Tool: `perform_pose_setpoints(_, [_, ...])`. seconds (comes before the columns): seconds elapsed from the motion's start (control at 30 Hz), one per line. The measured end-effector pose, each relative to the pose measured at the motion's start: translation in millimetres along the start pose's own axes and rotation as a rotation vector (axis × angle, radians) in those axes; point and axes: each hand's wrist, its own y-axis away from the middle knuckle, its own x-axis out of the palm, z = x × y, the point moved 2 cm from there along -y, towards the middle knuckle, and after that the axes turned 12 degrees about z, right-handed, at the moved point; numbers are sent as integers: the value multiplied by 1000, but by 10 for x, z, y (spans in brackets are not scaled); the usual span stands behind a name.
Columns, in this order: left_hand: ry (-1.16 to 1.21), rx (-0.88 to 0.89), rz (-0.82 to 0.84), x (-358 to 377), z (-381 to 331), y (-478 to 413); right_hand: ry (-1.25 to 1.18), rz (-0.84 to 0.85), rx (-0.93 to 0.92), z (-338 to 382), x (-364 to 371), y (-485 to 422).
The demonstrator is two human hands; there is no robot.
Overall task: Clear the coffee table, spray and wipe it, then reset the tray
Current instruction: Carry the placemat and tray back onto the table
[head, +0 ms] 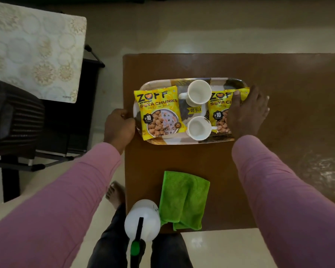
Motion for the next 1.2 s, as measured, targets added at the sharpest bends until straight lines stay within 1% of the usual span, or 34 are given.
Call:
perform_pose_setpoints(0.07, [-71,43,-18,-97,17,120,16,6,1,116,13,140])
perform_pose_setpoints(0.13, [-202,101,-12,-226,-13,294,53,31,-15,259,27,347])
perform_pose_setpoints(0.27, [-418,255,58,-489,-160,666,68,117,-103,649,3,873])
perform_pose_setpoints(0.37, [-563,387,89,-746,-306,946,69,139,-176,978,-111,1353])
perform_pose_setpoints(0.5, [-682,463,124,-1094,-369,1259,98,145,-211,1377,-237,1942])
perform_pose_setpoints(0.67, [-709,529,123,-1671,-225,1663,140,114,-228,1906,-342,2684])
perform_pose_setpoints(0.8, [-740,581,140,-2269,54,1881,132,87,-210,2417,-303,3263])
perform_pose_setpoints(0.93, [-756,573,129,-2892,281,1893,119,113,-228,2915,-145,3680])
perform_pose_setpoints(1.03, [-755,561,99,-3342,389,1853,123,136,-271,3281,-43,3894])
perform_pose_setpoints(1.2, [-701,524,6,-3961,468,1645,234,133,-369,3838,111,3972])
